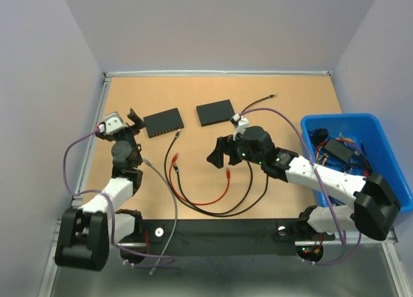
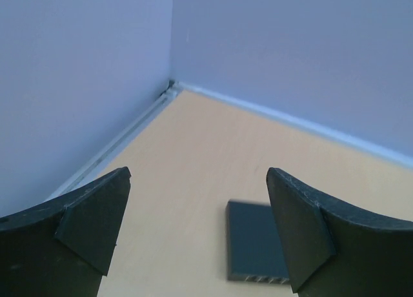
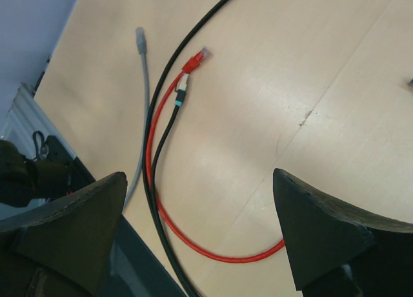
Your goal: Insert the plug into the switch port
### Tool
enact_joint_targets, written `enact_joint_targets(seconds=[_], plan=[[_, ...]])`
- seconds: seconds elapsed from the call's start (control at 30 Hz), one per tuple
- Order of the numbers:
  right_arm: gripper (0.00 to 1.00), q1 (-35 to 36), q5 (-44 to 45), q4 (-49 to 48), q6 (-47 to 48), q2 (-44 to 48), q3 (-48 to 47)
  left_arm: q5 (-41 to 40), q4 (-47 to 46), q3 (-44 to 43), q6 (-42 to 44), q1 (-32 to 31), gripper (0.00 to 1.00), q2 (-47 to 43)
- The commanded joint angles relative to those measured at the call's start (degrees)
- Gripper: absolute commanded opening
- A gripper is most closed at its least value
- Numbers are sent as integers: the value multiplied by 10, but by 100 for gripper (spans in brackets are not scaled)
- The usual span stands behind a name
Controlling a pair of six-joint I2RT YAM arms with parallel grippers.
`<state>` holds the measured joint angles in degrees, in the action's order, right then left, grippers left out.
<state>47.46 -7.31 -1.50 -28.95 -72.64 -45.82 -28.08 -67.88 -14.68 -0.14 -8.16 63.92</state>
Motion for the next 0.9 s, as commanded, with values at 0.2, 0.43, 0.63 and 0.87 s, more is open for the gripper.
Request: enact_joint_targets(seconds=[0.2,0.43,0.63,0.87], plan=[[99,11,33,-2,6,-32,-67,-39,253,-166,-186,6,99,-90],[99,11,33,-3,2,-47,-76,106,328,-239,-211,46,99,-57],[99,11,35,-3,1,-58,-68,276,411,-358,-234,108,98,102],[99,11,54,-2,10,-54,-55,394,668,-643,-177,119,79,378]])
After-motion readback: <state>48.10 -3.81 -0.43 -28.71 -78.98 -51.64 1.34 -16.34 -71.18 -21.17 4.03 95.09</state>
